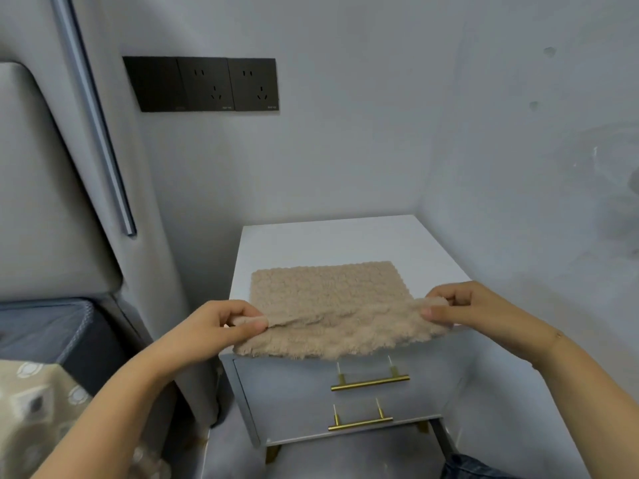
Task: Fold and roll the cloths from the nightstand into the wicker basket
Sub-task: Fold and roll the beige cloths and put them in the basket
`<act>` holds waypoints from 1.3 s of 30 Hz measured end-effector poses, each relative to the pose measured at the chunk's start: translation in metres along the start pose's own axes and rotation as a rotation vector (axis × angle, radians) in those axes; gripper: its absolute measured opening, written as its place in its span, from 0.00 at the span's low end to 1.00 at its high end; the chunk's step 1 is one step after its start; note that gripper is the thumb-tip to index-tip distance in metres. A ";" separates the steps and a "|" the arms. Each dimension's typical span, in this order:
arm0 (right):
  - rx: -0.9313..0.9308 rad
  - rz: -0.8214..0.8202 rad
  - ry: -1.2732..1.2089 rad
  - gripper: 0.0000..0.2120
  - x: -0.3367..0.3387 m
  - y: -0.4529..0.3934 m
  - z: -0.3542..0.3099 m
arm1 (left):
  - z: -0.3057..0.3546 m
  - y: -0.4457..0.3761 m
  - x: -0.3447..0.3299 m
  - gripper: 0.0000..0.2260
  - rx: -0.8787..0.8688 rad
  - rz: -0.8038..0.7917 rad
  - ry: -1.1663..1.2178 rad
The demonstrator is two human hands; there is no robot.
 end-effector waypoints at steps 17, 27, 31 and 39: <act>-0.049 0.401 0.171 0.17 -0.017 -0.139 0.033 | -0.045 -0.095 0.010 0.18 0.283 0.384 -0.047; -0.039 0.499 0.373 0.13 -0.021 -0.161 0.041 | -0.042 -0.112 0.003 0.11 0.225 0.503 -0.404; -0.053 0.589 0.611 0.19 -0.022 -0.155 0.036 | -0.039 -0.111 -0.001 0.13 0.138 0.580 -0.525; 0.210 0.471 0.706 0.07 -0.060 -0.080 -0.013 | -0.028 -0.121 -0.017 0.15 -0.097 0.276 -0.563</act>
Point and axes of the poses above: each hand's wrist, its own y-axis away from the middle knuckle, its own x-axis out of the back of the hand, z = x × y, the point moved 3 cm from there along -y, towards the middle knuckle, and after that the axes turned 6 degrees about z, right-handed, at the moved point
